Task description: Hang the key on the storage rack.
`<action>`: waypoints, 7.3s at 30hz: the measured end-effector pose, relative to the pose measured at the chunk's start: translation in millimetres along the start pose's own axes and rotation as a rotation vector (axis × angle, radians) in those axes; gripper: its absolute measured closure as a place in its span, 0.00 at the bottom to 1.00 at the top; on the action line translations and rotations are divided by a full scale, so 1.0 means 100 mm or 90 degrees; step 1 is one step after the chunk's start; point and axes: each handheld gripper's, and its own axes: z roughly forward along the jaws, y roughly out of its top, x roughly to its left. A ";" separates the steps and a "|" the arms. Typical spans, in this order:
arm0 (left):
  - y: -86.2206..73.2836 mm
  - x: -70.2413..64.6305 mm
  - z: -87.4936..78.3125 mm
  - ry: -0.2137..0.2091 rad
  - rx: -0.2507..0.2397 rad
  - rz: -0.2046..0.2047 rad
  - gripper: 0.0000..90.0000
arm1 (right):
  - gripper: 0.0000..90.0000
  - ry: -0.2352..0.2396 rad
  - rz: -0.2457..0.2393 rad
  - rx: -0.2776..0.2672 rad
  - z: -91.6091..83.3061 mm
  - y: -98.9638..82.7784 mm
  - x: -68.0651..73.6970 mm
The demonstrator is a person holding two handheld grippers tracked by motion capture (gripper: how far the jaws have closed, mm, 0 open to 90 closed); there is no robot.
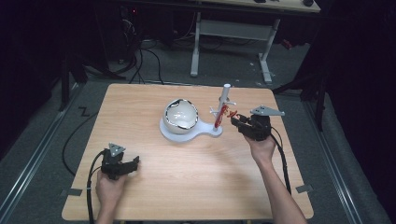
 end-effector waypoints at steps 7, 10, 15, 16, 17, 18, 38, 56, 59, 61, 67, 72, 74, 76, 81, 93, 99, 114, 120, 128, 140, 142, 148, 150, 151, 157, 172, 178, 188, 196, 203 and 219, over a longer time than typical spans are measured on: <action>0.00 0.00 0.00 0.000 0.000 0.000 0.26 | 0.74 -0.010 0.003 0.000 0.10 -0.07 0.00; 0.00 0.00 0.00 0.000 0.000 0.000 0.26 | 0.74 -0.013 0.005 0.002 0.12 -0.08 0.01; 0.00 0.00 0.00 0.000 0.000 0.000 0.26 | 0.74 -0.016 0.006 -0.006 0.15 -0.11 0.01; 0.00 0.00 0.00 0.000 0.000 0.000 0.26 | 0.74 -0.017 0.006 -0.006 0.16 -0.12 0.00; 0.00 0.00 0.00 0.000 0.000 0.000 0.26 | 0.74 -0.018 0.006 -0.004 0.16 -0.12 0.00; 0.00 0.00 0.00 0.000 0.000 0.000 0.26 | 0.74 -0.020 0.003 -0.004 0.17 -0.13 0.01; 0.00 0.00 0.00 0.000 0.000 0.000 0.26 | 0.71 -0.032 -0.017 0.018 0.30 -0.15 0.06; 0.00 0.00 0.00 0.000 0.000 0.002 0.26 | 0.58 -0.045 -0.015 -0.022 0.06 -0.10 0.05; 0.00 0.00 0.00 0.000 0.000 0.002 0.26 | 0.57 -0.044 -0.013 -0.022 0.01 -0.10 0.05; 0.00 -0.01 0.00 0.001 0.000 0.003 0.26 | 0.57 -0.041 -0.008 -0.023 -0.04 -0.11 0.04; 0.00 -0.01 0.00 0.000 0.001 0.005 0.26 | 0.57 -0.038 0.010 -0.028 -0.19 -0.16 0.00; 0.00 -0.01 0.00 0.000 0.002 0.005 0.26 | 0.58 -0.037 0.024 -0.042 -0.32 -0.19 -0.06; 0.00 -0.01 0.00 0.000 0.001 0.004 0.26 | 0.58 -0.035 0.028 -0.042 -0.35 -0.21 -0.08; 0.00 -0.01 0.00 0.000 0.002 0.005 0.26 | 0.58 -0.032 0.031 -0.042 -0.38 -0.22 -0.10; 0.00 -0.01 0.00 0.000 0.001 0.004 0.26 | 0.59 -0.023 0.043 -0.051 -0.45 -0.26 -0.12; 0.00 -0.01 0.00 0.000 0.002 0.005 0.26 | 0.59 -0.015 0.066 -0.071 -0.56 -0.37 -0.17; 0.00 -0.01 0.00 0.000 0.002 0.005 0.26 | 0.60 -0.016 0.070 -0.076 -0.63 -0.42 -0.20; 0.00 -0.01 0.00 0.000 0.001 0.004 0.26 | 0.60 -0.019 0.098 -0.085 -0.77 -0.61 -0.28; 0.00 -0.01 0.00 0.000 0.001 0.004 0.26 | 0.60 -0.024 0.100 -0.078 -0.81 -0.69 -0.30; 0.00 -0.01 0.00 0.000 0.001 0.004 0.26 | 0.60 -0.029 0.102 -0.068 -0.79 -0.81 -0.29; 0.00 -0.01 0.00 0.000 0.000 0.004 0.26 | 0.60 -0.024 0.095 -0.052 -0.76 -0.91 -0.23; 0.00 -0.01 0.00 0.000 0.001 0.004 0.26 | 0.60 -0.023 0.094 -0.046 -0.74 -0.93 -0.23; 0.00 -0.01 0.00 0.000 0.001 0.004 0.26 | 0.61 -0.026 0.096 -0.036 -0.70 -1.00 -0.22; 0.00 -0.01 0.00 0.000 0.001 0.004 0.26 | 0.61 -0.027 0.097 -0.033 -0.69 -1.02 -0.21; 0.00 -0.01 0.00 0.000 0.000 0.004 0.26 | 0.61 -0.028 0.097 -0.032 -0.68 -1.02 -0.21; 0.00 -0.01 0.00 0.000 0.000 0.004 0.26 | 0.62 -0.031 0.101 -0.022 -0.60 -1.09 -0.20; 0.00 -0.01 0.00 0.000 0.001 0.005 0.26 | 0.62 -0.052 0.091 0.000 -0.45 -1.13 -0.21; 0.00 -0.01 0.00 0.000 0.001 0.005 0.26 | 0.62 -0.060 0.090 0.012 -0.39 -1.15 -0.22; 0.00 -0.01 0.00 -0.001 0.000 0.005 0.26 | 0.63 -0.074 0.085 0.038 -0.31 -1.18 -0.28; 0.00 -0.01 0.00 -0.001 0.001 0.005 0.26 | 0.58 -0.086 0.070 0.072 -0.26 -1.21 -0.36; 0.00 -0.01 0.00 -0.001 0.000 0.005 0.26 | 0.54 -0.094 0.077 0.081 -0.22 -1.24 -0.39; 0.00 -0.01 0.00 -0.001 0.001 0.005 0.26 | 0.49 -0.120 0.066 0.120 -0.12 -1.29 -0.42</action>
